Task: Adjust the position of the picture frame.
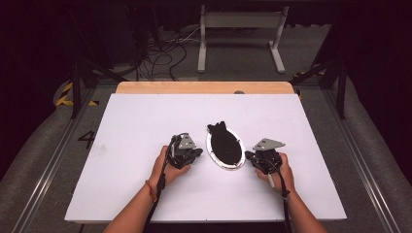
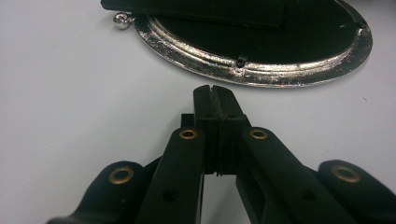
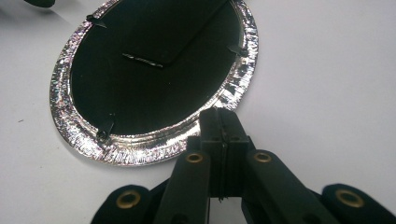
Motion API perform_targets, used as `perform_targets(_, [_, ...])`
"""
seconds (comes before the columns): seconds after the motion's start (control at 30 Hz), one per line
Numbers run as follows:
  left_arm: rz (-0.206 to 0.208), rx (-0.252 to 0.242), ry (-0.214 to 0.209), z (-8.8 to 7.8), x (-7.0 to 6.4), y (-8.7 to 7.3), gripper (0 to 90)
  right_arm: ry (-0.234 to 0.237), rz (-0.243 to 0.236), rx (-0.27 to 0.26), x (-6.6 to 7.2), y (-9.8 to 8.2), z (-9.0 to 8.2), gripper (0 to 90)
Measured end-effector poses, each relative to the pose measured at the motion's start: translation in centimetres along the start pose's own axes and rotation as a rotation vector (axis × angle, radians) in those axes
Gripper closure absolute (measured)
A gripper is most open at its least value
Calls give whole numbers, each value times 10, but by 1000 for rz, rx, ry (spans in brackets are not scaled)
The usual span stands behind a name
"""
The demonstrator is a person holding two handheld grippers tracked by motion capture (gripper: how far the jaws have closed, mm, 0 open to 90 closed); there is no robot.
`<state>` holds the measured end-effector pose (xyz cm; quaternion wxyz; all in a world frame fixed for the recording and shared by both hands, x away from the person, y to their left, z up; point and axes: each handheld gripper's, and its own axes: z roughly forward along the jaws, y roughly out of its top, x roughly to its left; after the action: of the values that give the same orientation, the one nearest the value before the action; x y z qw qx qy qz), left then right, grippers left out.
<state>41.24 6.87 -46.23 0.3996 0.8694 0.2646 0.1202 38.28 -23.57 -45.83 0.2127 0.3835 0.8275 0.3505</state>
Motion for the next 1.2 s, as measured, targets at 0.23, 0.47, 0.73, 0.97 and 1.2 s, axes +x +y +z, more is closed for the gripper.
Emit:
perform_targets(0.23, [3, 4, 8, 2, -1, -1, 891, 0, -3, 2, 0, 0, 0, 900])
perform_targets(0.47, [-12, -13, 13, -4, 5, -1, 893, 40, -45, -28, 16, 9, -8, 900])
perform_targets(0.73, [-5, -22, 16, -9, 5, -1, 891, 177, -97, -22, 44, 12, -3, 900])
perform_targets(0.97, [-2, -21, 15, -7, 4, -1, 886, 182, -109, 8, 43, 9, -3, 900])
perform_targets(1.2, [10, -10, 28, -8, 4, 0, 884, 180, -122, 20, 42, 10, -4, 900])
